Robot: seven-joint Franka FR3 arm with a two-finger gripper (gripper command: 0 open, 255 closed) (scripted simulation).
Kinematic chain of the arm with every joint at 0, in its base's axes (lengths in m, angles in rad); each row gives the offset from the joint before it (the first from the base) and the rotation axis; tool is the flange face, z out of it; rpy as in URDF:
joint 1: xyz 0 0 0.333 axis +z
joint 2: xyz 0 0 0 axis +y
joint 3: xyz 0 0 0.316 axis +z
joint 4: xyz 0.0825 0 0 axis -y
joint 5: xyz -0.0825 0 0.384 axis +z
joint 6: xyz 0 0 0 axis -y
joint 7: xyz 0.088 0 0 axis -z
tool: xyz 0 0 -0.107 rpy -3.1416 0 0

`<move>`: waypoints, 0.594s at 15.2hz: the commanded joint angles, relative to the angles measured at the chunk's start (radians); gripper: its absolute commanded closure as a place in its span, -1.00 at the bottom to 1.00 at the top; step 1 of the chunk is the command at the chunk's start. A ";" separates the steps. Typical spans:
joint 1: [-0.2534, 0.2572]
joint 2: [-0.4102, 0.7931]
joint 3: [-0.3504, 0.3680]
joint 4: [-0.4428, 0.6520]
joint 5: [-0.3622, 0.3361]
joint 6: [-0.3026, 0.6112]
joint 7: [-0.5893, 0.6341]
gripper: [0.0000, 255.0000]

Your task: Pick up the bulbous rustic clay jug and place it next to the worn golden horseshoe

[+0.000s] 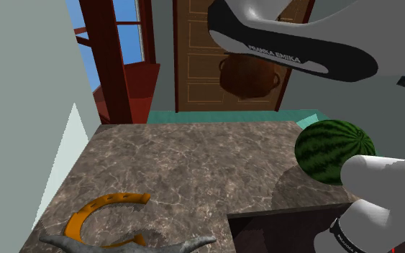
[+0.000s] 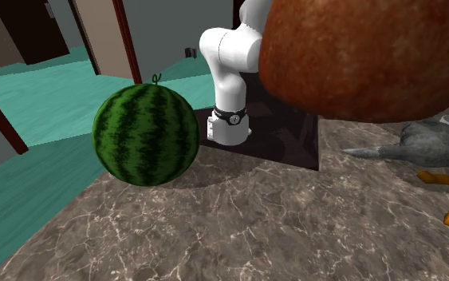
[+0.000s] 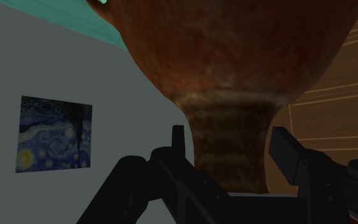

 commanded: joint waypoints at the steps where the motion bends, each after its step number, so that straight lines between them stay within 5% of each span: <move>1: 0.004 -0.013 0.027 0.045 0.014 -0.056 0.015 1.00; 9: -0.037 -0.043 0.162 0.266 0.073 -0.276 0.077 1.00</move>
